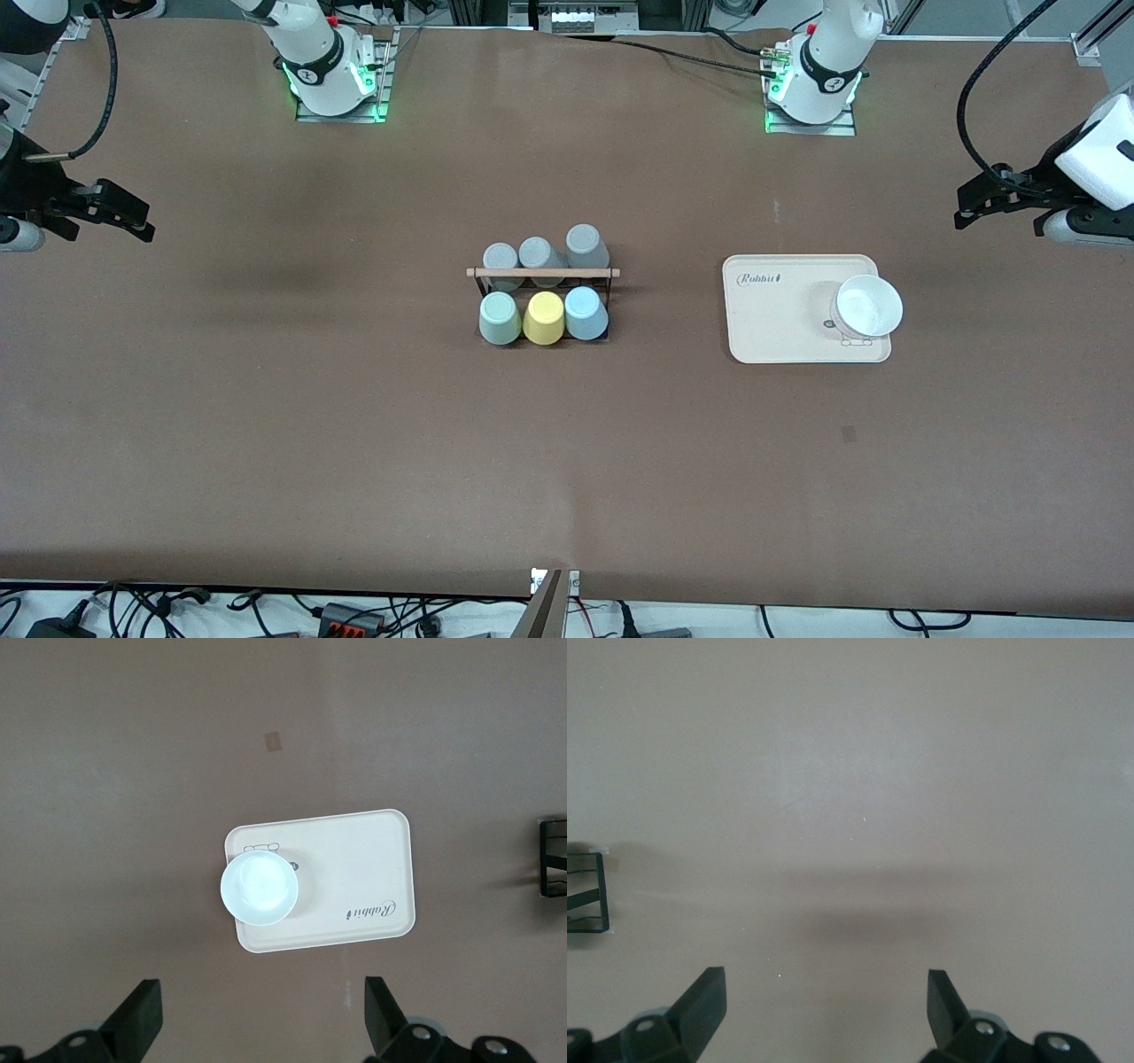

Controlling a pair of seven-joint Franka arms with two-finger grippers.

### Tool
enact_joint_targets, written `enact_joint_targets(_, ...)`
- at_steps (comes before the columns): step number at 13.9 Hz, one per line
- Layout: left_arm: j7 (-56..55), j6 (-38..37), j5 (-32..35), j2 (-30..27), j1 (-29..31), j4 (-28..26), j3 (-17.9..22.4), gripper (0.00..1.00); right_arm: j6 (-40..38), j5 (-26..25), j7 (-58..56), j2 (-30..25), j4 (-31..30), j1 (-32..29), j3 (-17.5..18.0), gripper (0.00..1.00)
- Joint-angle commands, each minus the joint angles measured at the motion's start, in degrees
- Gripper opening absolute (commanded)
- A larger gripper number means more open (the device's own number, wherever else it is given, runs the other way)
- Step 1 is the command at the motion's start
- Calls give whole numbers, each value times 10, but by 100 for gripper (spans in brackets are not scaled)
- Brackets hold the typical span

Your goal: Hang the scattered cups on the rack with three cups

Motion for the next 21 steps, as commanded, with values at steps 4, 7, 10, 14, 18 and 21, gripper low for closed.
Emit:
enact_joint_targets(4,8,-11,4,-5,1,6,-1,100,12,-1,-6,-8,-10,3,0,100)
enact_joint_targets(7,8,-11,4,-5,1,6,-2,100,11,-1,-6,-9,-10,1,-1,100)
enact_joint_targets(10,8,-19,4,-5,1,6,0,100,13,1,-6,-9,-10,-19,4,100)
enact_joint_targets(14,8,-21,5,-5,1,6,1,100,15,23,-12,-10,-10,-38,17,100)
enact_joint_targets(18,8,-22,4,-5,1,8,2,100,11,15,-15,-12,-10,-35,18,100)
enact_joint_targets(21,8,-22,5,-5,1,8,2,100,12,15,-8,-13,-10,-45,37,100)
